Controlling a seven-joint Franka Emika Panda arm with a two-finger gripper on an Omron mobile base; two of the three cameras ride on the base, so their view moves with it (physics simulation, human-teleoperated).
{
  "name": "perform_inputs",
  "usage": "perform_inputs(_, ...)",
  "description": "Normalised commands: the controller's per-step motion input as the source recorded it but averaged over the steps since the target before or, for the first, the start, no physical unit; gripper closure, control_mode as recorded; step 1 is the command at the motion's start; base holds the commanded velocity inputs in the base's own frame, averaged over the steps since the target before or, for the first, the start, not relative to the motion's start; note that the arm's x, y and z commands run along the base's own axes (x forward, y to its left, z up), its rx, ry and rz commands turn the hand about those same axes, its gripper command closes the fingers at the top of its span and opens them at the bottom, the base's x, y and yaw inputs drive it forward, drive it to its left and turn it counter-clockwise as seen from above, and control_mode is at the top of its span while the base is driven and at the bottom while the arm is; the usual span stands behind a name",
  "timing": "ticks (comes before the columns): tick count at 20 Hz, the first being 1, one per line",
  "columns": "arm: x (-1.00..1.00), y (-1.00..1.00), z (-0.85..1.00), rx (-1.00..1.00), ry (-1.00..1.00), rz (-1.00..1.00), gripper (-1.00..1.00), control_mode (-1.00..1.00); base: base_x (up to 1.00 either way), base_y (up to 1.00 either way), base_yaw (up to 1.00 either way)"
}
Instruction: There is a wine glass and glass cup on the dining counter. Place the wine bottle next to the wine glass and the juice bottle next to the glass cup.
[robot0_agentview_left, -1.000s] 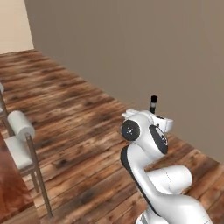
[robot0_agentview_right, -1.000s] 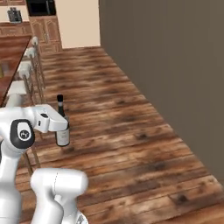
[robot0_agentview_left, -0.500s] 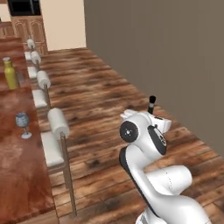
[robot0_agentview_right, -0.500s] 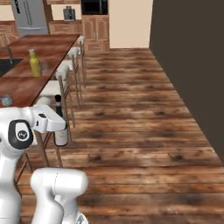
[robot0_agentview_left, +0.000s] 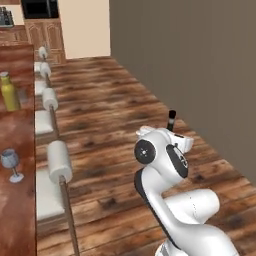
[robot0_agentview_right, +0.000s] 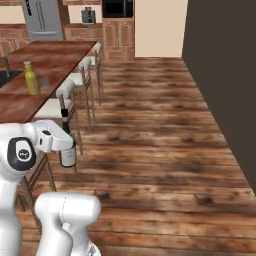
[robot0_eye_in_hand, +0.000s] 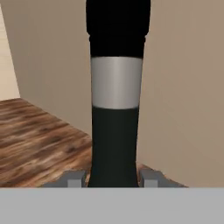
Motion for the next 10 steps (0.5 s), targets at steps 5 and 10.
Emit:
perform_inputs(5,0.0,0.0,0.0,0.0,0.0,0.0,1.0,1.0,0.18,-0.04,0.88)
perform_inputs(10,0.0,0.0,0.0,0.0,0.0,0.0,1.0,1.0,0.12,0.0,0.98)
